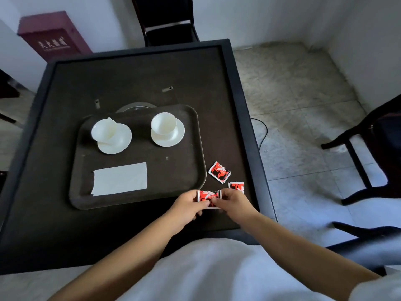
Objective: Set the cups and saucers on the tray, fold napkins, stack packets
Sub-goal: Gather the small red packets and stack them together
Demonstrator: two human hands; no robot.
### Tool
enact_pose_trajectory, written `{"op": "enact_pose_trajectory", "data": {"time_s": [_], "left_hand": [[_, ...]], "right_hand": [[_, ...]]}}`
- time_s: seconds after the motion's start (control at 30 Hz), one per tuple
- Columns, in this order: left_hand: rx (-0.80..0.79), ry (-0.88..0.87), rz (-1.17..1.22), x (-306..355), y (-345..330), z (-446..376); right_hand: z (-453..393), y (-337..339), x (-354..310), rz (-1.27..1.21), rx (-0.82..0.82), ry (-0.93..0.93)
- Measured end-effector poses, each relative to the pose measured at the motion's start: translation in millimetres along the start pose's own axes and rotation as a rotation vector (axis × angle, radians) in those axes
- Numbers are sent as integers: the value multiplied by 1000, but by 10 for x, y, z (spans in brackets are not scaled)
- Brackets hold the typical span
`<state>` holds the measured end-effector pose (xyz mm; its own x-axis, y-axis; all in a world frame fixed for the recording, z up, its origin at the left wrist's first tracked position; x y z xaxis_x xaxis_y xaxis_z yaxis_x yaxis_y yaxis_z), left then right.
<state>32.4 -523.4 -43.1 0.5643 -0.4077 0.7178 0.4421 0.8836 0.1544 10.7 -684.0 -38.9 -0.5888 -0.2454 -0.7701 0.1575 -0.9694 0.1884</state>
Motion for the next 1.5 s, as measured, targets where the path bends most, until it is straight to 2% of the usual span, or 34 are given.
{"op": "enact_pose_trajectory", "data": {"time_s": [0.13,0.3,0.43,0.87,0.97,1.03,1.1,1.2,1.37,1.5], "left_hand": [[15,54,251,-24,10,95],[97,29,232,24,128,185],[80,44,347,33,131,229],[113,50,331,-23,339,212],[146,58,370,-8,403,166],[160,68,387,-11,445,155],[154,70,409,-13,464,164],[152,75,423,-35,472,185],[155,96,423,-100,477,205],[171,120,422,-170,508,206]], "right_hand": [[5,-39,-127,-63,-8,34],[28,-79,-172,-158,-24,11],[45,-94,-192,-177,-43,15],[-45,-230,-238,-153,-66,-32],[-224,-14,-226,-167,109,-77],[-397,262,-265,-11,310,-98],[-545,454,-372,204,428,-94],[-743,469,-447,364,423,-61],[-799,341,-383,659,406,-138],[-751,301,-345,638,405,-118]]}}
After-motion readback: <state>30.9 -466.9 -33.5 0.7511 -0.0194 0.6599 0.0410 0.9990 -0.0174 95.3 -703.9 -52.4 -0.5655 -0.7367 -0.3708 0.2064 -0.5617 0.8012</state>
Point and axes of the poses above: each hand's wrist, its own z-axis away from the middle knuckle, its own y-axis out of the back of the hand, x = y × z, the point moved 7 cm from there along -z, towards the middle knuckle
